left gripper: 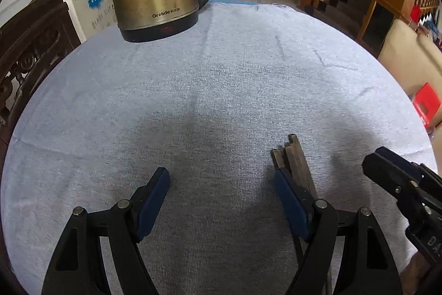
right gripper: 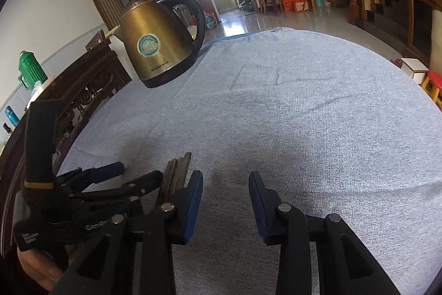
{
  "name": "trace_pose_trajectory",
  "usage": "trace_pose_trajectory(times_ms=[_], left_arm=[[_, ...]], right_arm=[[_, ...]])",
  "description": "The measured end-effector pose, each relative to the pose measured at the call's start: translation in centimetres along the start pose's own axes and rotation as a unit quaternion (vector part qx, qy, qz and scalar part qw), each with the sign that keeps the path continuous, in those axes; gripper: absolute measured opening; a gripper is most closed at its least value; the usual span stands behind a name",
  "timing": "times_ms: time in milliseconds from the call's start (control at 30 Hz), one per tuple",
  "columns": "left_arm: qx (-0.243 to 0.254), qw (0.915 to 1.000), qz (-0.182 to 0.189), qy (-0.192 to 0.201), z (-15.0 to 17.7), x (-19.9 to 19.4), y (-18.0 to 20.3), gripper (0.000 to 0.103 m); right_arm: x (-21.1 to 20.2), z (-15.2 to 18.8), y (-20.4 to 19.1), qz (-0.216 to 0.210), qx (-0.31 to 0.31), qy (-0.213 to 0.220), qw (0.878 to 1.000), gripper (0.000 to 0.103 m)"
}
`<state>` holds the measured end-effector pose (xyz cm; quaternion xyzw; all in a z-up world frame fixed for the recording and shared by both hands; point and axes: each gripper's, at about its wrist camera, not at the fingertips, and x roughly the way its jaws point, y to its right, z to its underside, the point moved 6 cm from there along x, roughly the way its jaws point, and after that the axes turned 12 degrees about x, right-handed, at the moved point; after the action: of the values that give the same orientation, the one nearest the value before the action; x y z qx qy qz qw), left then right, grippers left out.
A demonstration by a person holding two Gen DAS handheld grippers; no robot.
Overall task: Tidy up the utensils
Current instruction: 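Close the right gripper on dark chopsticks while the left gripper grasps one chopstick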
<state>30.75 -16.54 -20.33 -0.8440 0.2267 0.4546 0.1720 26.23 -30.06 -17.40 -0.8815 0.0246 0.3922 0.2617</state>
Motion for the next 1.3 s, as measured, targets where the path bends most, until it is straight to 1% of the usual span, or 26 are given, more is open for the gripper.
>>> trace_pose_trajectory(times_ms=[167,233,333,433,533,667,767,900,967,1067,1133,1167,1233,1267,1300], left_arm=[[0.019,0.9998,0.005,0.007,-0.1,-0.3,1.1,0.079],[0.023,0.9997,-0.002,0.001,-0.2,0.1,1.0,0.079],[0.007,0.9997,0.018,0.013,-0.2,-0.6,0.7,0.079],[0.013,0.9996,0.020,0.019,-0.5,-0.8,1.1,0.079],[0.023,0.9995,0.017,0.010,-0.3,-0.2,1.7,0.079],[0.014,0.9995,0.024,0.015,-0.2,-0.1,1.4,0.080],[0.016,0.9996,0.015,0.016,0.3,-0.3,0.8,0.081],[0.004,0.9998,0.013,0.017,1.0,-0.6,-0.3,0.081],[0.000,0.9996,0.012,0.027,1.0,-0.4,-0.6,0.081],[0.022,0.9988,-0.005,0.043,1.0,-0.2,-0.3,0.079],[0.026,0.9984,0.008,0.050,0.8,-0.3,-0.2,0.069],[0.026,0.9981,0.015,0.054,0.7,-0.3,-0.3,0.067],[0.021,0.9974,0.031,0.062,0.7,-0.4,-0.9,0.050],[0.018,0.9972,0.035,0.064,0.7,-0.4,-1.3,0.046],[0.017,0.9972,0.034,0.065,0.8,-0.5,-1.5,0.037]], right_arm=[[0.1,0.1,0.2,-0.001,0.001,0.000,1.000,0.037],[0.2,0.1,0.2,0.000,0.001,0.000,1.000,0.037],[0.2,0.1,0.3,-0.001,0.002,0.000,1.000,0.037],[0.2,0.1,0.5,-0.002,0.005,0.001,1.000,0.037],[0.3,0.2,0.7,-0.001,0.008,0.001,1.000,0.037],[0.3,0.1,1.0,-0.003,0.012,0.001,1.000,0.037],[0.4,0.2,1.0,-0.001,0.010,0.001,1.000,0.037],[0.5,0.2,0.9,0.002,0.006,-0.001,1.000,0.037],[0.7,0.4,0.4,0.005,-0.002,-0.005,1.000,0.037],[1.0,0.5,-0.7,-0.001,-0.020,-0.019,1.000,0.037],[1.5,0.4,-1.8,-0.002,-0.040,-0.030,0.999,0.037],[2.0,0.3,-2.3,0.001,-0.051,-0.035,0.998,0.037],[2.9,0.3,-3.0,0.004,-0.062,-0.052,0.997,0.031],[3.4,0.2,-3.3,0.003,-0.064,-0.059,0.996,0.025],[3.7,0.1,-3.6,0.003,-0.065,-0.062,0.996,0.024]])
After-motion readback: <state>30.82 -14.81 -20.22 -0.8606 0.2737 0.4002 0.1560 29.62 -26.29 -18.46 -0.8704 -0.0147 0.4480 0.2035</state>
